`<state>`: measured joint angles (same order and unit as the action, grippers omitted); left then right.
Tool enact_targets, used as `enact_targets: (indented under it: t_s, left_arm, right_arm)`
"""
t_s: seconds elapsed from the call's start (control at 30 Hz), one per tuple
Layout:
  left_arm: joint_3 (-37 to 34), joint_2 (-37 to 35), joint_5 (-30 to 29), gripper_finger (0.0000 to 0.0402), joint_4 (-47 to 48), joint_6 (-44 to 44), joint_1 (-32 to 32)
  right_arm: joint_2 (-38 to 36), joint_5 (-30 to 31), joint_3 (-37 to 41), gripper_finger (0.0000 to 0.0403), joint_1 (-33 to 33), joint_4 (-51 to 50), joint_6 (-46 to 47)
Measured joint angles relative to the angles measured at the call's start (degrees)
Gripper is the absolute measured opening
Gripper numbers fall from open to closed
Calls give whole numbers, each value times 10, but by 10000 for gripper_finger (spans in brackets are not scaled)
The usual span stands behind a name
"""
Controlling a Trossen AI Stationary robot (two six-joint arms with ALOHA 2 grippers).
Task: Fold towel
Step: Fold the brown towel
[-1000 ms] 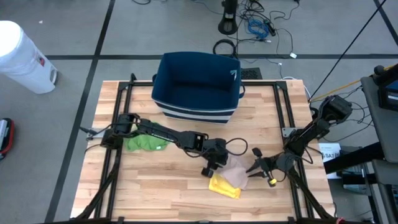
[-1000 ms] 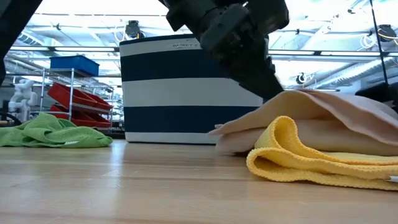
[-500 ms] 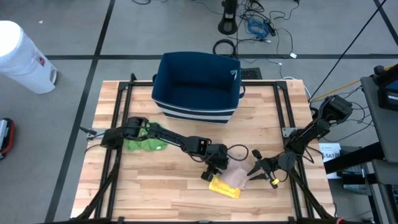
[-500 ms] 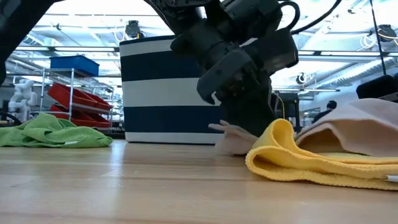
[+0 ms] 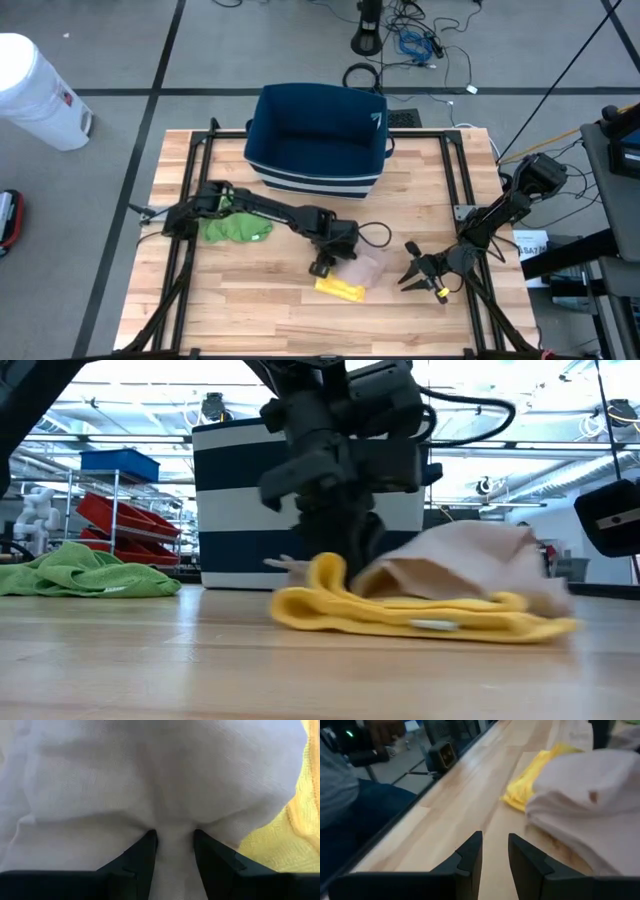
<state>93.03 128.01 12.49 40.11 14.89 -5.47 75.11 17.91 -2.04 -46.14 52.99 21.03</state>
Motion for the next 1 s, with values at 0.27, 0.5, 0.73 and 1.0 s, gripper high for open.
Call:
enact_targets:
  t_s: [0.27,0.5,0.73,1.0]
  left_arm:
    - [-7,-46,-6,144,55,6,-3]
    - [-5,-117,-39,144,42,-15,-3]
    - [-5,-119,-48,144,46,-25,-8]
    - [-5,-117,-61,144,46,-29,-12]
  right_arm:
    - [0,46,-10,82,38,-17,-61]
    - [0,43,-72,82,81,-69,-157]
    - [40,44,-146,82,144,-193,-191]
    - [112,29,-192,82,179,-195,-203]
